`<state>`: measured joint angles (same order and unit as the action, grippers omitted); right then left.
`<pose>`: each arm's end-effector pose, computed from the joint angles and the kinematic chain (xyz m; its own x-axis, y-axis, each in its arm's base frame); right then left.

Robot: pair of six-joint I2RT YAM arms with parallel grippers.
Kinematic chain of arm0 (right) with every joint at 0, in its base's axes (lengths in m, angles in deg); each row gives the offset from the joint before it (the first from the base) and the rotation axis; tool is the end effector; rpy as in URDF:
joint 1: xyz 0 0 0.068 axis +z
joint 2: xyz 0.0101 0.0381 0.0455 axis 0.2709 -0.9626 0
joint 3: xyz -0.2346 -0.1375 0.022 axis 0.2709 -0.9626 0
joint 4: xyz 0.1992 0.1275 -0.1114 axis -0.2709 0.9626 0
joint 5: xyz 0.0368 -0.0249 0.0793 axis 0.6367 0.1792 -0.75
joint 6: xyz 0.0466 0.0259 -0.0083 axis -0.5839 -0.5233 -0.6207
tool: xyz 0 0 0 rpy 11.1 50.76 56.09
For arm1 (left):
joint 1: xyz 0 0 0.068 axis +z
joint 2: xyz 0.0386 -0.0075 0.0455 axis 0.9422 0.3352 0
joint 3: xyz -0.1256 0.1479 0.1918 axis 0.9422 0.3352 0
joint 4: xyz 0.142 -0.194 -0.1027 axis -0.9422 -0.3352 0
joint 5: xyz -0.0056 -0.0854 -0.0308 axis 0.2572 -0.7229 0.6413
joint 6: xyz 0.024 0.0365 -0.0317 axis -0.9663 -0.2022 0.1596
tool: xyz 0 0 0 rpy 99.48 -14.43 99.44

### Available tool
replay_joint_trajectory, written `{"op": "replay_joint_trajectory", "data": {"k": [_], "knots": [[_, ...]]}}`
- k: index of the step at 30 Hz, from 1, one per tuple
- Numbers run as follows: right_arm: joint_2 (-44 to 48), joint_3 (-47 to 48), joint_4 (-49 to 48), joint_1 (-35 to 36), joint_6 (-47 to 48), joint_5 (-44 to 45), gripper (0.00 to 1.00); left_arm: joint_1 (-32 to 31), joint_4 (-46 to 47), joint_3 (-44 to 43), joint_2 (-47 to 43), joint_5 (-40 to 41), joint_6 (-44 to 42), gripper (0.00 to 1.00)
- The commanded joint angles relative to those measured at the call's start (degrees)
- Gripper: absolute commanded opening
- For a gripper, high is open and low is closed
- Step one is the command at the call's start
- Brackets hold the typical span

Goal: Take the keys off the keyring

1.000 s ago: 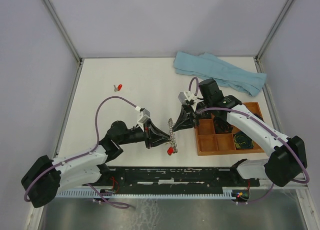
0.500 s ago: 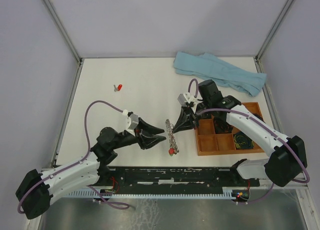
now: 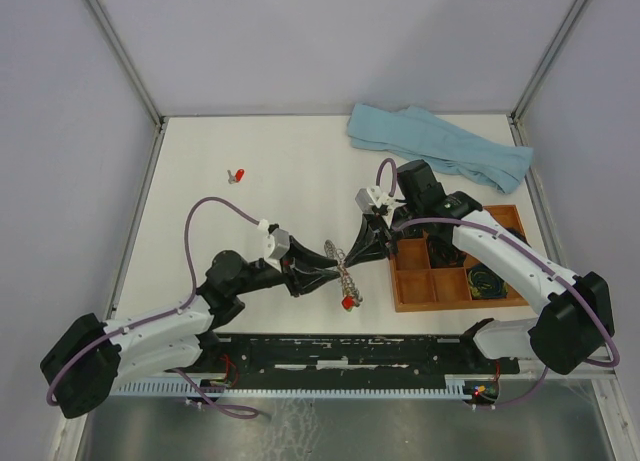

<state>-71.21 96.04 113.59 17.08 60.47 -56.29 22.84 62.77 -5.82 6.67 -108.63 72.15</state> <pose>0.2032 0.1721 0.3030 -0.1230 -0.2368 -0.9638 -0.9109 -0.3585 0.2043 0.1170 -0.1550 0.2404 -0.1524 -0.2065 -0.9665 0.9695 0.1588 -0.1868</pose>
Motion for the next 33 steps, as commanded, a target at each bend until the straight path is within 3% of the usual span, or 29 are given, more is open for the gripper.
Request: {"op": "replay_joint_trajectory", "data": {"k": [1, 10, 12, 16, 19, 21, 28, 33], "knots": [[0.14, 1.16, -0.54, 0.26, 0.83, -3.26, 0.01, -0.56, 5.54, -2.41, 0.9, -1.27, -2.01, 0.38], [-0.02, 1.15, -0.61, 0.34, 0.79, -2.77, 0.01, -1.5, 6.21, -3.44, 2.92, -0.05, -1.11, 0.29], [-0.01, 1.13, -0.57, 0.39, 0.83, -2.69, 0.01, -1.73, 6.15, -3.64, 3.36, -0.04, -1.11, 0.24], [-0.04, 1.2, -0.65, 0.34, 0.74, -2.3, 0.01, -1.82, 5.22, -3.88, 3.23, -0.22, -1.15, 0.03], [0.04, 1.14, -0.52, 0.34, 0.69, -1.26, 0.01, -1.79, 1.77, -4.57, 2.03, -0.22, -2.1, 0.03], [0.28, 1.33, 0.14, 0.38, 1.25, 0.45, 0.02, -1.81, -3.51, -5.89, 0.49, -0.22, -3.32, 0.03], [-0.72, 10.09, 25.68, 0.37, 24.25, 10.16, 0.35, -1.82, -37.51, -17.49, -2.87, 1.88, -10.19, 0.03], [0.07, 11.39, 25.93, 0.34, 24.1, 13.86, 0.48, -2.18, -58.73, -29.67, 1.19, 2.66, -13.94, 0.03]]}}
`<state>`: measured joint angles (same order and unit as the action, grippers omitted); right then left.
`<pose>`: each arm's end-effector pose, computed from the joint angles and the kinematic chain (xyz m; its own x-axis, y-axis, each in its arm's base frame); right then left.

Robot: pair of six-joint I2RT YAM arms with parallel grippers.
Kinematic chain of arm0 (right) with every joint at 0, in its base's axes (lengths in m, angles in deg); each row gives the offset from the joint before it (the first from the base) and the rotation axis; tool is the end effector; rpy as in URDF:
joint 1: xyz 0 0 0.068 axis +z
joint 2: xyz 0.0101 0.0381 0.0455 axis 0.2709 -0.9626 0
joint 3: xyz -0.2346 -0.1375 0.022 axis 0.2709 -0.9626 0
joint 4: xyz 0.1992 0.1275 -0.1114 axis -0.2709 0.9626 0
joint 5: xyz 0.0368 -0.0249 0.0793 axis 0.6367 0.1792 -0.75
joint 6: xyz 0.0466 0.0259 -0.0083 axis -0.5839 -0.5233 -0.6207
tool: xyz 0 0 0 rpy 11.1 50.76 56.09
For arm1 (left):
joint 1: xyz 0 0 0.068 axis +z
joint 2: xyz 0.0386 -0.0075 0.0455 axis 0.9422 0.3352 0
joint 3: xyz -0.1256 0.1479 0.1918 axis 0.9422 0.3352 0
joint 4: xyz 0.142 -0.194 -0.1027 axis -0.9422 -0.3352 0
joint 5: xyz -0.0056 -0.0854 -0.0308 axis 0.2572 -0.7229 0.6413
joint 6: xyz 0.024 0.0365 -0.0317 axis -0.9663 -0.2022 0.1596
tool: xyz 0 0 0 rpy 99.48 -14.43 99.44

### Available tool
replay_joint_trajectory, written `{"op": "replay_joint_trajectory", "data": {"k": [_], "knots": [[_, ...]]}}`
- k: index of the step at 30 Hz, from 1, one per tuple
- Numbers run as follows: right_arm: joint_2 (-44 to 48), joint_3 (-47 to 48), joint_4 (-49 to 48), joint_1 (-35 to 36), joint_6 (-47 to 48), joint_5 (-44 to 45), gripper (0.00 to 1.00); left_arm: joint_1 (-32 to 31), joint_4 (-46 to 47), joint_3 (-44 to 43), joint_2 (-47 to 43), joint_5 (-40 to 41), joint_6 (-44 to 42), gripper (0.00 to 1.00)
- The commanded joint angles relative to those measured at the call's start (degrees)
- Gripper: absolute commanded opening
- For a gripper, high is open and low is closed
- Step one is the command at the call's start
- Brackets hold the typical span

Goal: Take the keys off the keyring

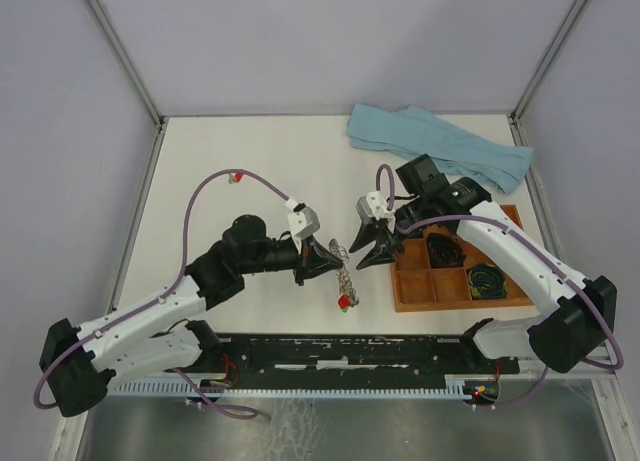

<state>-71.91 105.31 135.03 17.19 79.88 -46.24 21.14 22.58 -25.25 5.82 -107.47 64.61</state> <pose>0.1949 0.1650 0.3254 0.0564 -0.3484 -0.9357 -0.9417 -0.3298 0.0661 0.1265 -0.1739 0.2877 -0.2517 0.0727 -0.9651 0.9491 0.2137 -0.2314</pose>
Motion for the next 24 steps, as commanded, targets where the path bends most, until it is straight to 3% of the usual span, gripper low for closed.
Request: {"op": "replay_joint_trajectory", "data": {"k": [1, 11, 18, 24], "knots": [[1.13, 1.75, 3.12, 0.23, 2.66, 4.06, 0.5, -0.81, -22.55, -12.87, 3.48, 2.17, -7.16, 0.03], [4.33, -3.98, -13.03, 0.19, -12.27, 2.11, 0.54, -4.04, -52.37, -39.19, 19.8, 4.34, -14.06, 0.03], [3.42, -4.41, -14.08, -0.56, -14.08, -2.25, 0.47, -4.06, -57.49, -46.59, 22.28, 3.83, -16.07, 0.03], [4.11, -8.44, -27.57, -1.59, -27.85, -7.56, 0.47, -4.04, -56.76, -46.55, 21.47, 2.67, -16.77, 0.03]]}}
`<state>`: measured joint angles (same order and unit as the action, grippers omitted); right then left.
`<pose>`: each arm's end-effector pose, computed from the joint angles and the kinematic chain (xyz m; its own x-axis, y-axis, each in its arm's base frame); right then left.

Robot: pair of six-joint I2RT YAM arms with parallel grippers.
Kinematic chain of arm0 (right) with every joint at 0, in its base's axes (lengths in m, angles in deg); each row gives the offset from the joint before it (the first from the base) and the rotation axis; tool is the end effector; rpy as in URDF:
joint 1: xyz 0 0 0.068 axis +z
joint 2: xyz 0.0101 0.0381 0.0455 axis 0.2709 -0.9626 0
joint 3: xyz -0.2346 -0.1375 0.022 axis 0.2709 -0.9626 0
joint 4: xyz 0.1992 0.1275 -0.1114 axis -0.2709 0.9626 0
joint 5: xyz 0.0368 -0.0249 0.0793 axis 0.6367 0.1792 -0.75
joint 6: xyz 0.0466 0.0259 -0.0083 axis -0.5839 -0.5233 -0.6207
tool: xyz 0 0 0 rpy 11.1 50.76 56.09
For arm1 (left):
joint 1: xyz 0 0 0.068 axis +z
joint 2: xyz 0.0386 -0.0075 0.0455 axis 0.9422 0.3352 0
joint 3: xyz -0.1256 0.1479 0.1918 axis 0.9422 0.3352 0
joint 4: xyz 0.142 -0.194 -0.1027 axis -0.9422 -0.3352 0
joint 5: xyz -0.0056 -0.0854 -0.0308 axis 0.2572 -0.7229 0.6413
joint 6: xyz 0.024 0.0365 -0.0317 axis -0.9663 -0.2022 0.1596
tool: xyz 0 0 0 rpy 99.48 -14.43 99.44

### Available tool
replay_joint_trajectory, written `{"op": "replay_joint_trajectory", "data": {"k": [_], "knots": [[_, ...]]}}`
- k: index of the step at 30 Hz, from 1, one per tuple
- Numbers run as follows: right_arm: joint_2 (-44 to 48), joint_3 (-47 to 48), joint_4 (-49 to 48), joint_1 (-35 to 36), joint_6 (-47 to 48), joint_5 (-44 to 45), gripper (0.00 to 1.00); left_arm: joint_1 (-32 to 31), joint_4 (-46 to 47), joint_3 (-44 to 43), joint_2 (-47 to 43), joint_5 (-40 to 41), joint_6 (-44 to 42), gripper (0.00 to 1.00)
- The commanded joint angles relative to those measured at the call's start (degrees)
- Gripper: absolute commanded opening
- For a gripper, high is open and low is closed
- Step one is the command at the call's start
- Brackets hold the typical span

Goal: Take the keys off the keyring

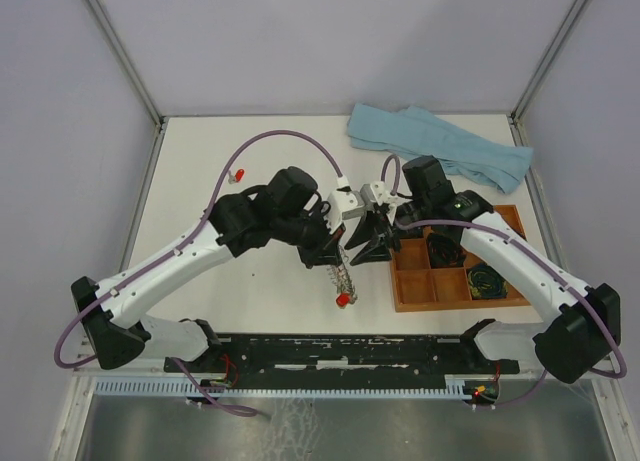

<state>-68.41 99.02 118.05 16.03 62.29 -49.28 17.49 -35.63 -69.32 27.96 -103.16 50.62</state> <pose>0.1995 0.1626 0.3233 -0.0551 -0.2785 -0.9589 -0.9566 -0.2605 0.1306 0.1485 -0.2217 0.3688 -0.3491 0.5802 -0.7358 0.9357 0.2584 -0.2402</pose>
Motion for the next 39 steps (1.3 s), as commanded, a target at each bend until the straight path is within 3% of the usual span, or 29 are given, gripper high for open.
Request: {"op": "replay_joint_trajectory", "data": {"k": [1, 9, 39], "knots": [[0.74, -2.64, -12.01, -0.43, -11.51, -4.62, 0.47, -0.41, 1.8, -2.29, -0.85, -1.75, -2.78, 0.03], [0.41, -5.01, -20.07, -0.38, -18.87, -6.81, 0.42, -0.06, 3.3, -1.92, -2.0, -1.05, -2.28, 0.03], [-0.45, -4.64, -21.0, 0.89, -20.31, -8.4, 0.28, 1.05, 9.6, 2.25, -4.67, -2.08, 0.6, 0.03]]}}
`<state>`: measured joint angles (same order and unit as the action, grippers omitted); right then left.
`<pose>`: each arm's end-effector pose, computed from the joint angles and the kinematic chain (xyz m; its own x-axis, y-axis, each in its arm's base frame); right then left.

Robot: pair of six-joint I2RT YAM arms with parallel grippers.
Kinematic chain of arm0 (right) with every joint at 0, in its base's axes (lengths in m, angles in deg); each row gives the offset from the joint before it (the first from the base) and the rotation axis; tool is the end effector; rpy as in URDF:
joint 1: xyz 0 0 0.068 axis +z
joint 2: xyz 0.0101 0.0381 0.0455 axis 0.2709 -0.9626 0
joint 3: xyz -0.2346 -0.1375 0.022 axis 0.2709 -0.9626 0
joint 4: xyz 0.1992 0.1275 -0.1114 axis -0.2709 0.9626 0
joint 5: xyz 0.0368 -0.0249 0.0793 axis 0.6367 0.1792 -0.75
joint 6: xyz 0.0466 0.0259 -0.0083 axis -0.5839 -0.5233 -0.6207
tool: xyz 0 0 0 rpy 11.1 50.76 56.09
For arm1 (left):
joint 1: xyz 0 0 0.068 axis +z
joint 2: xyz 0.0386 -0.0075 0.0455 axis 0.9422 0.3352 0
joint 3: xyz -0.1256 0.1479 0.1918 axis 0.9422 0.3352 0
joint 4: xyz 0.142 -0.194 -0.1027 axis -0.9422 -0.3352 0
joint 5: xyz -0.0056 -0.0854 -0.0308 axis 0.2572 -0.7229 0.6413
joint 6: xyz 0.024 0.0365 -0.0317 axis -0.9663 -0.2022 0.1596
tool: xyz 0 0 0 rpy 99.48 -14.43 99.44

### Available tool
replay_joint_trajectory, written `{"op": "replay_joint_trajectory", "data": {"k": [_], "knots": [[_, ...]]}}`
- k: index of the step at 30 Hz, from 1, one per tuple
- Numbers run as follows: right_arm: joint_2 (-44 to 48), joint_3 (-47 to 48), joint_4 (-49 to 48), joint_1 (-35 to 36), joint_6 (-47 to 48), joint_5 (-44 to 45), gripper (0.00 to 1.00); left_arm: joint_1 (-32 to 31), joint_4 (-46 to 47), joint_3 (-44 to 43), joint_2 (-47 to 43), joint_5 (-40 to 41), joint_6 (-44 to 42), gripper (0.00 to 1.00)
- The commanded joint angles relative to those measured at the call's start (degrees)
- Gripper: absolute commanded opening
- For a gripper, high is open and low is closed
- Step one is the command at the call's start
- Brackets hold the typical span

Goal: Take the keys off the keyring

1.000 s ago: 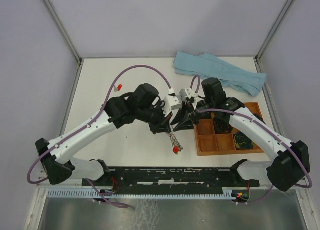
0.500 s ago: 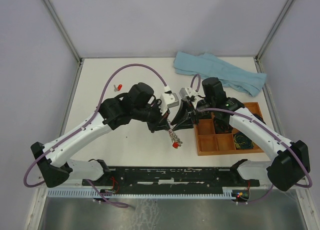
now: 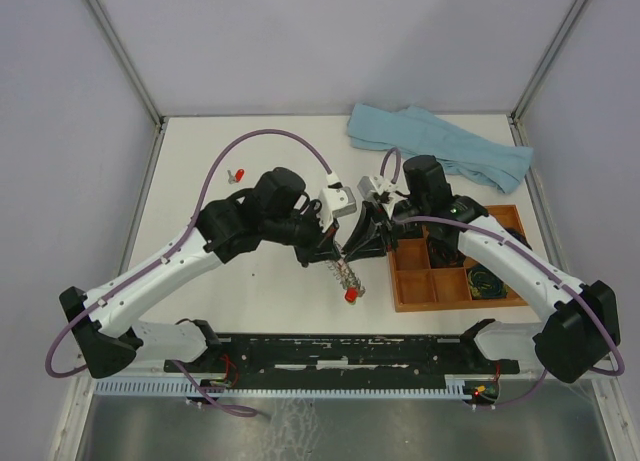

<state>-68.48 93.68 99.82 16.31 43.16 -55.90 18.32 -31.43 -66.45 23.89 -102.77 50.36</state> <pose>0.2065 0.1699 0.3166 -0.2012 -0.2098 -0.9568 -0.9169 -0.3034 0.2593 0.1440 -0.2093 0.3756 -0.3089 0.5197 -0.7966 0.9455 0.2585 -0.1980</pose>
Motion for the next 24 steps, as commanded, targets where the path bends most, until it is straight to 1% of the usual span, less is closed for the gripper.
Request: {"op": "replay_joint_trajectory", "data": {"k": [1, 3, 5, 9, 13, 15, 17, 19, 21, 24], "knots": [[-0.47, 0.68, -2.79, 0.7, -1.26, -1.69, 0.27, 0.24, 5.55, -0.66, -0.6, -2.47, 0.9, 0.03], [-0.6, 0.67, -2.96, 0.9, -1.43, -1.43, 0.26, 0.19, 5.68, -0.69, -0.52, -2.7, 0.98, 0.03], [-0.66, 0.73, -3.41, 1.08, -1.95, -1.31, 0.21, 0.19, 5.77, -0.65, -0.34, -2.99, 1.13, 0.03], [-0.58, 0.87, -3.67, 1.02, -2.46, -1.73, 0.02, 0.21, 5.84, -0.48, -0.47, -3.08, 1.17, 0.03], [-0.15, 1.24, -2.71, 0.98, -1.33, -2.47, 0.01, 0.3, 6.71, 0.0, -1.32, -2.47, 1.66, 0.04], [-0.14, 1.74, -0.91, 0.84, 0.13, -2.94, 0.01, 0.41, 8.62, 1.21, -2.99, -1.14, 2.66, 0.12], [-0.14, 2.05, 0.05, 0.62, 0.96, -3.67, 0.01, 0.65, 12.56, 3.58, -5.6, -0.36, 4.08, 0.26], [-0.16, 2.22, 0.24, 0.38, 1.14, -4.22, 0.01, 0.82, 17.41, 7.25, -9.56, -0.02, 5.93, 0.35], [-0.05, 2.27, 0.55, 0.24, 1.51, -4.7, 0.01, 0.81, 23.19, 11.95, -14.41, 0.34, 7.84, 0.4], [-0.13, 3.02, 3.06, 0.25, 3.75, -5.4, 0.01, 0.81, 32.9, 22.22, -22.63, 1.49, 10.85, 0.46]]}}
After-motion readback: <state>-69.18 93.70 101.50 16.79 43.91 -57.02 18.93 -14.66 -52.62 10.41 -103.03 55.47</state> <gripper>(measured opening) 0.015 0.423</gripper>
